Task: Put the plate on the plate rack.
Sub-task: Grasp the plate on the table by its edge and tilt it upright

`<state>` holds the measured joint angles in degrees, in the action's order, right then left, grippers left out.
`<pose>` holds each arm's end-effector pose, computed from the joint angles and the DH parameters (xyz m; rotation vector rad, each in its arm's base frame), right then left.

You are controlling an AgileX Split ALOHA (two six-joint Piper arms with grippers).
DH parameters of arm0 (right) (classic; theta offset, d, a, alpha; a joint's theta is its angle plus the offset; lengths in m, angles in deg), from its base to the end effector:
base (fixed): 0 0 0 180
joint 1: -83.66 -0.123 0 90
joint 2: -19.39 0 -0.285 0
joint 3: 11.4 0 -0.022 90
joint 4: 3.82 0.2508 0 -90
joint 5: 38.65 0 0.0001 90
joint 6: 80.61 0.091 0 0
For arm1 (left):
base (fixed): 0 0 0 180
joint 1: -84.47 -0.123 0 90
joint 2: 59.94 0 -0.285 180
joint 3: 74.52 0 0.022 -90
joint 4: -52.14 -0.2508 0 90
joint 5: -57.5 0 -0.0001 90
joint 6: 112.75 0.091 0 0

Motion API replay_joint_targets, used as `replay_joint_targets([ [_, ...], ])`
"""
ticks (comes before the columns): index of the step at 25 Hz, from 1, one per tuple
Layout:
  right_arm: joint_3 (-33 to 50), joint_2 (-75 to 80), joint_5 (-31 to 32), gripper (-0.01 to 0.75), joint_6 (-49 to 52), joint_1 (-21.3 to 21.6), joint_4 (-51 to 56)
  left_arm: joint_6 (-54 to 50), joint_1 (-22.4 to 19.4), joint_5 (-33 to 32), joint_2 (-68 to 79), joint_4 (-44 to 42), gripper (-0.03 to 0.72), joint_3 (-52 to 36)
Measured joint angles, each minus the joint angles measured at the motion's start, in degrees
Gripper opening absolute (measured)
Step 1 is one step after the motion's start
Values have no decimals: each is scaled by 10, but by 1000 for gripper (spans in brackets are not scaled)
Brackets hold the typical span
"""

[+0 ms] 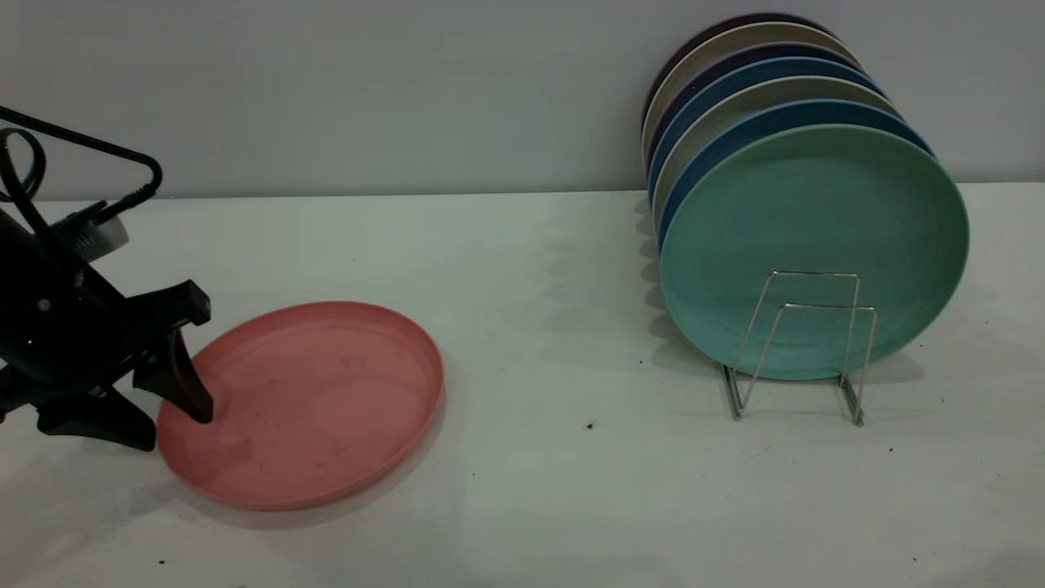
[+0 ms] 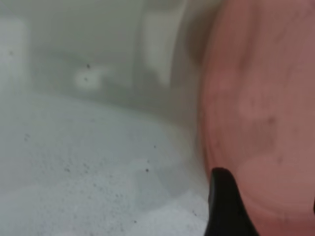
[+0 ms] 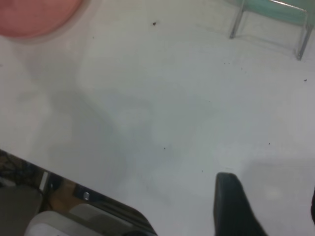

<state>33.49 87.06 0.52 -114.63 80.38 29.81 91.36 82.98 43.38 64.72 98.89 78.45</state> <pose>0.1764 0.0420 0.2394 -0.3555 2.4977 0.4321 0.3291 -0.0077 0.0621 -0.5310 2.7864 -0.3315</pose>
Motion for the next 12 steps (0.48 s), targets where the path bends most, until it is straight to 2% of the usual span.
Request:
replay_joint_targets([
  [12,0,0,0,402,0,0,0,0,0,8,52,10,446,-2],
])
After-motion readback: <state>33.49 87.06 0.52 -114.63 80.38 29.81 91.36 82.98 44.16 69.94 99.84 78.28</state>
